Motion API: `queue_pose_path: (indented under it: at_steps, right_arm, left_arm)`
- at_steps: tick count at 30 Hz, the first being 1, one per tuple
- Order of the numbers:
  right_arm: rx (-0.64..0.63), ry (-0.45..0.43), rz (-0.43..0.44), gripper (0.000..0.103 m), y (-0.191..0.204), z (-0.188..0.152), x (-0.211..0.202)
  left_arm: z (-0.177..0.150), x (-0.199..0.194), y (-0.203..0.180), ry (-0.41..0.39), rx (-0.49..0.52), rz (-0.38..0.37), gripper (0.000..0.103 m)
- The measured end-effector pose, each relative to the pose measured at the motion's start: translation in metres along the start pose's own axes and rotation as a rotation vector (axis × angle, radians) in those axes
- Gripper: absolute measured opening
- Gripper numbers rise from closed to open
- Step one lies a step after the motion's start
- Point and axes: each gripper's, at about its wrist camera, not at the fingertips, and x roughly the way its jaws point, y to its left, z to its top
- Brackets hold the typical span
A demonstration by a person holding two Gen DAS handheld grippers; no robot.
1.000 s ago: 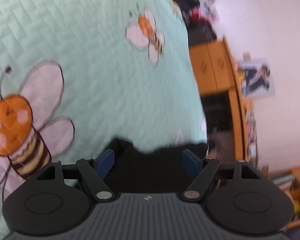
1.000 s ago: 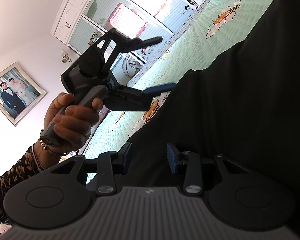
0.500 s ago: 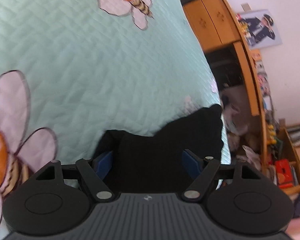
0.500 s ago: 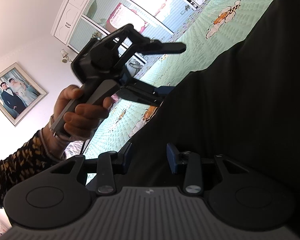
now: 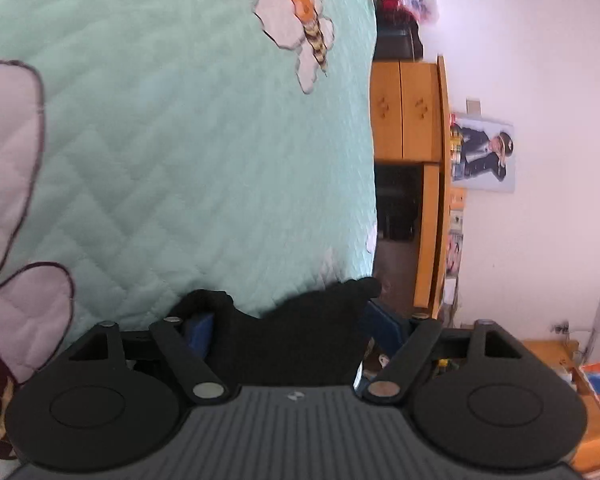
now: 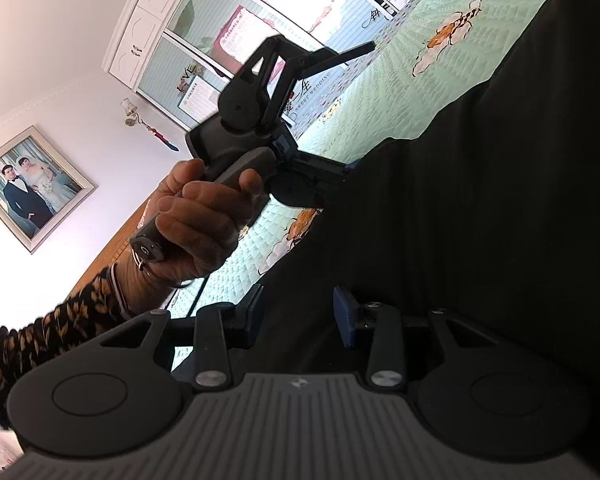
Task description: Fold clothes
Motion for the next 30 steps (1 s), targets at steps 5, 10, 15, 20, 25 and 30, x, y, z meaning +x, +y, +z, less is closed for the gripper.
queue_pose_path:
  at_steps: [5,10,15,20,25,30]
  right_arm:
    - [0.008,-0.001,0.005,0.040,-0.002,0.001,0.001]
    - [0.017,-0.001,0.010,0.039,-0.005,0.002,-0.001]
    - [0.039,-0.001,0.001,0.046,0.002,0.009,-0.013]
    - [0.008,-0.129,0.016,0.047,0.022,0.050,-0.064]
    - [0.049,-0.251,-0.049,0.048,-0.016,0.126,-0.093]
    - [0.314,-0.268,-0.263,0.000,-0.145,0.154,-0.119]
  left_arm:
    - [-0.006,-0.009,0.007,-0.041,-0.056,-0.002,0.058]
    - [-0.025,-0.040,0.008,-0.198,-0.103,0.061,0.059]
    - [-0.057,-0.077,-0.020,-0.432,-0.074,0.157,0.075]
    - [-0.084,-0.055,-0.049,-0.394,0.026,-0.001,0.078]
    - [-0.086,-0.011,-0.027,-0.420,0.020,0.128,0.071]
    - [-0.090,-0.011,-0.008,-0.460,0.014,0.086,0.051]
